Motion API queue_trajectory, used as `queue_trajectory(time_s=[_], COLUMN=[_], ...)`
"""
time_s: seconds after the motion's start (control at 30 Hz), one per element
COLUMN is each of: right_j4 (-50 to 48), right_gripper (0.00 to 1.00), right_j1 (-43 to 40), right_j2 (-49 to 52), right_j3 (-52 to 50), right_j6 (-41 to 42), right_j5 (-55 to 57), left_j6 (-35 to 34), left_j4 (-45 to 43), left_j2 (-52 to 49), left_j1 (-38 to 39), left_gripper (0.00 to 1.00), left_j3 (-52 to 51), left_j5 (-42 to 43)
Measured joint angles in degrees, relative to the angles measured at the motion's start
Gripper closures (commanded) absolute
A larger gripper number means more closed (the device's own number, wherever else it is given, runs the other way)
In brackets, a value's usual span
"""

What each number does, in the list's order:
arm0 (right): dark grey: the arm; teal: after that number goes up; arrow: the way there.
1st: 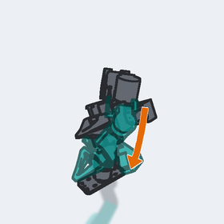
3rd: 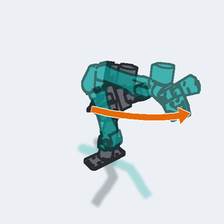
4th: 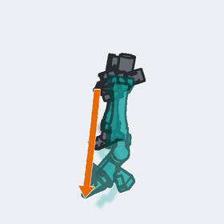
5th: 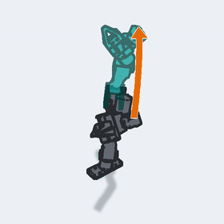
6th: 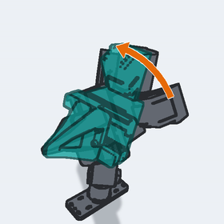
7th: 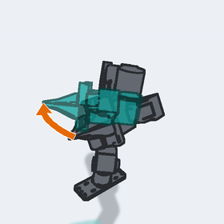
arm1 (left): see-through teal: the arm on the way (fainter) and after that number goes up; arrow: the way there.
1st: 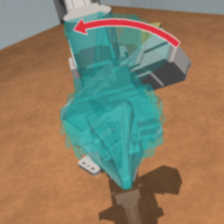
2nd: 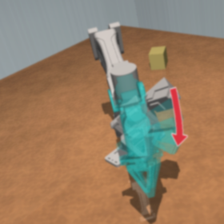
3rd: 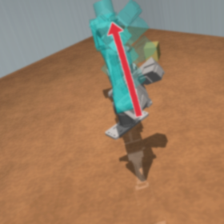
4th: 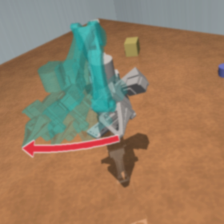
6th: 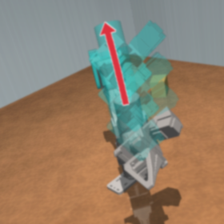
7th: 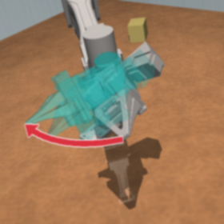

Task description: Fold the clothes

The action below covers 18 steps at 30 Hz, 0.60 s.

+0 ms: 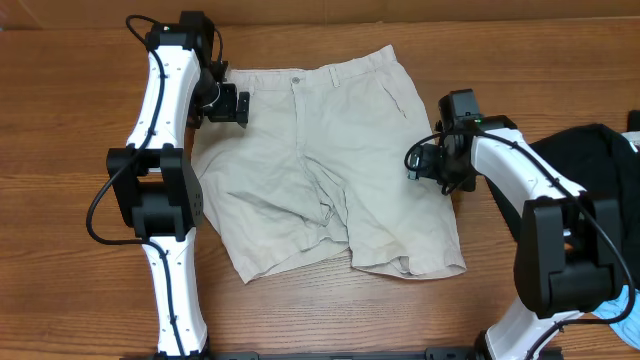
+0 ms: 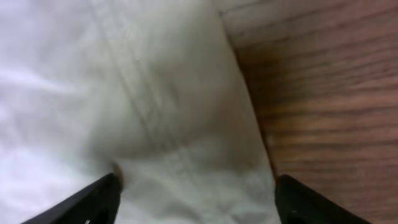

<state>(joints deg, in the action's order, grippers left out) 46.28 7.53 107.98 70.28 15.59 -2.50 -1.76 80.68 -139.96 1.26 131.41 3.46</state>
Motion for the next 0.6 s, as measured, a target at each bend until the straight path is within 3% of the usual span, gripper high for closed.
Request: queue_trajectory(time_s=[0.13,0.4,0.53,0.6], right_j4=[-2.12,-5.97,-10.14,-12.24], right_gripper=[0.37,0.8,0.91,0.92], right_j1=[0.0,-0.28,-0.26,-0.28], right_j2=[2.54,3.8,4.44,4.85], right_j3=[-0.2,0.02,0.11,0.11], right_j6=[0.98,4.11,5.2,5.86], right_j5=[0.59,1.62,0.5,0.2], left_j6=[0.0,0.0,0.0,0.02], left_j4=[-0.13,-0.2,-0.2,-0.22], left_j2=[0.0,0.0,0.0,0.0], left_j1=[0.0,0.0,0.0,0.02], left_gripper=[0.0,0.0,0.0,0.0], left_j3=[0.0,0.0,0.0,0.0], left_j5=[0.0,0.0,0.0,0.0])
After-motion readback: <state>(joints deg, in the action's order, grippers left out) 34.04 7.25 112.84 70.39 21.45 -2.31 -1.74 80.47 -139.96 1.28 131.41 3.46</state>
